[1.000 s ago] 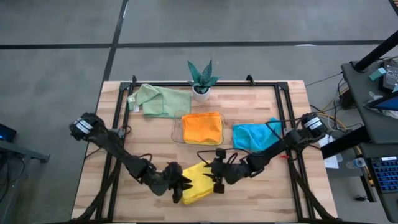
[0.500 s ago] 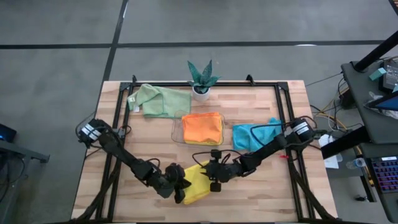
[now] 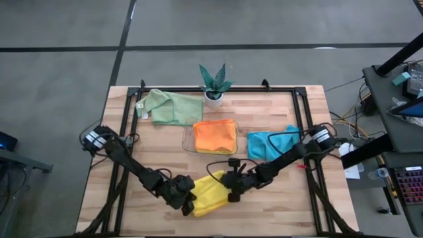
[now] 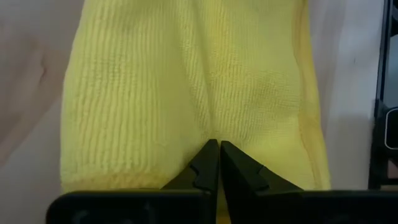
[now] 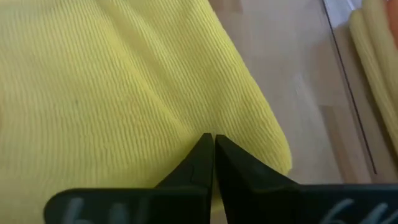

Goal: Fold microfiber towels
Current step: Fold the yellow microfiber towel

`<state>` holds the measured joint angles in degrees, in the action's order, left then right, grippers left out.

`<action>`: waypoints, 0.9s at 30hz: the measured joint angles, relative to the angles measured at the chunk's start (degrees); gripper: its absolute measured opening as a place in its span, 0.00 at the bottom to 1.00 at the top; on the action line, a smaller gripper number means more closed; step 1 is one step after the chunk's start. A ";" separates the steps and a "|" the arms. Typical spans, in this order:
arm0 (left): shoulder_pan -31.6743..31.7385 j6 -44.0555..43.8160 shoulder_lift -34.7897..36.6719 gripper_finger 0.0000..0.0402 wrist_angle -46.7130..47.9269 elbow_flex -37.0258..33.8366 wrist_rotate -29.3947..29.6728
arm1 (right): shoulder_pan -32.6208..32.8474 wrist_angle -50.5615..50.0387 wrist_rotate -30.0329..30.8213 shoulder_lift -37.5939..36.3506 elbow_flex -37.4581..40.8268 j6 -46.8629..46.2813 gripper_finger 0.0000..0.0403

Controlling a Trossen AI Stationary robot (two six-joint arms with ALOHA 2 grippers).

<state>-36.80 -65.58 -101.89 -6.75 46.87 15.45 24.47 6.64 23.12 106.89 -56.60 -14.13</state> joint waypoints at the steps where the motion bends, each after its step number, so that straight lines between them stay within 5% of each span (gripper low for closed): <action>1: 0.00 0.00 0.42 0.01 0.31 -0.07 -0.27 | 0.00 -0.26 0.02 -0.25 0.00 0.18 0.03; 12: -0.47 2.80 5.30 0.01 -0.34 1.48 -0.31 | 1.72 -1.26 0.15 -5.87 0.02 1.29 0.03; 27: -2.24 3.56 -3.88 0.01 -6.60 6.18 -4.90 | 6.38 4.09 -8.70 -3.12 0.11 -0.10 0.03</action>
<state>-39.04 -62.02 -105.77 -13.35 53.05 10.56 30.85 10.72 14.42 103.77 -56.49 -14.23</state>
